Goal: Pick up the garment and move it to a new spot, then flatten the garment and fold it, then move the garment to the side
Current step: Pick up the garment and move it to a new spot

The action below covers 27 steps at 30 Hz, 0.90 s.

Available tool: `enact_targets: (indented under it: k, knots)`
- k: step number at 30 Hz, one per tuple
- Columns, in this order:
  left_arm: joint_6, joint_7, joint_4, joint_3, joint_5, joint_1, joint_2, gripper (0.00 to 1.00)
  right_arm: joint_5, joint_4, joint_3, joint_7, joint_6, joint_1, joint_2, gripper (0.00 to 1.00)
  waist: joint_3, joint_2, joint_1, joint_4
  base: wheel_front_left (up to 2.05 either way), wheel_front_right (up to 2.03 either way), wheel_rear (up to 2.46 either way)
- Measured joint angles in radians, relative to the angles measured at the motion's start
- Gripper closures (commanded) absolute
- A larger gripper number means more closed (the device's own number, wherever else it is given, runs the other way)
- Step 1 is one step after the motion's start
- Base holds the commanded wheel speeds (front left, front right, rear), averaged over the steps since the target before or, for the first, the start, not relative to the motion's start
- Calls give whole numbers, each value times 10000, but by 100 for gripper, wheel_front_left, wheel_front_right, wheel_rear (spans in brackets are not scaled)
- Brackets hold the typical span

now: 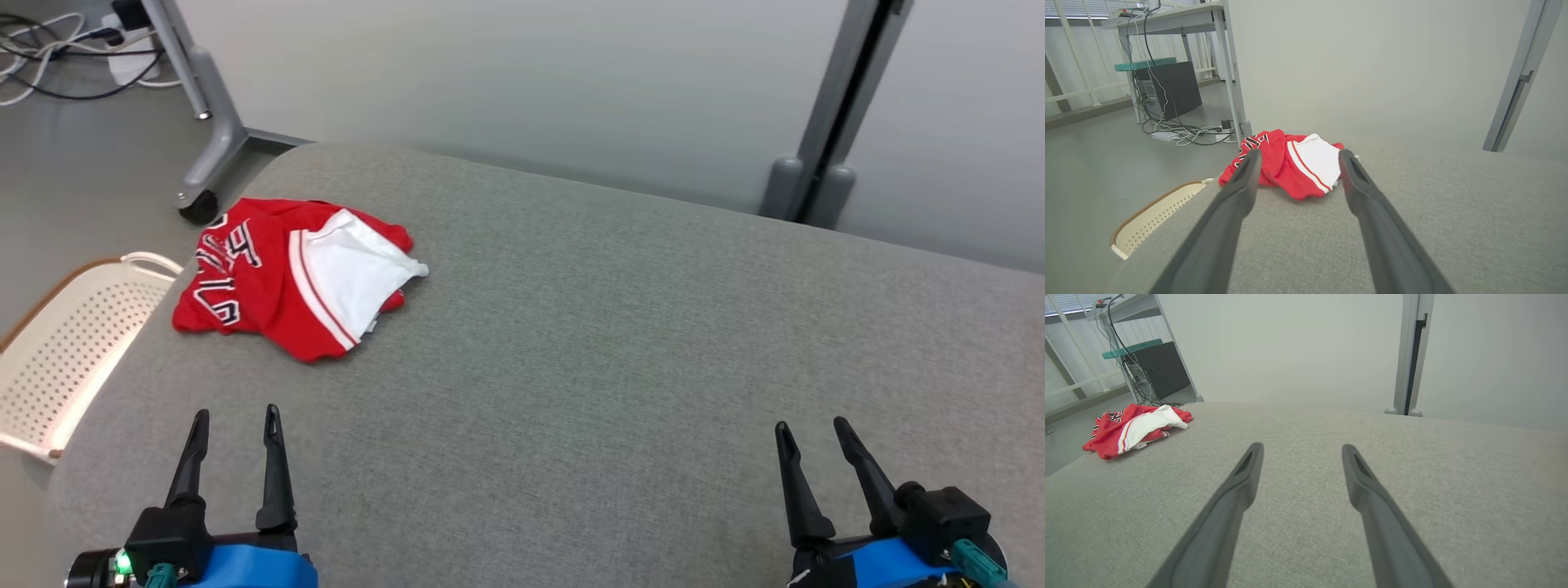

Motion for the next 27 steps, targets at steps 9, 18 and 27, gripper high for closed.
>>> enact_targets:
  k: [9,18,27]
  knots:
    - [23,0,92,165,-73,41,75,0,0,140,109,-12,0,-1,10,0,38,0,0,1045,0,0,0]
    - [86,0,61,288,-165,178,54,0,-130,142,153,-15,0,-10,10,0,107,0,-1,1245,0,0,0]
    - [161,0,215,709,-585,-494,-2,0,-362,-234,132,52,0,-210,-84,0,538,0,0,812,0,0,0]
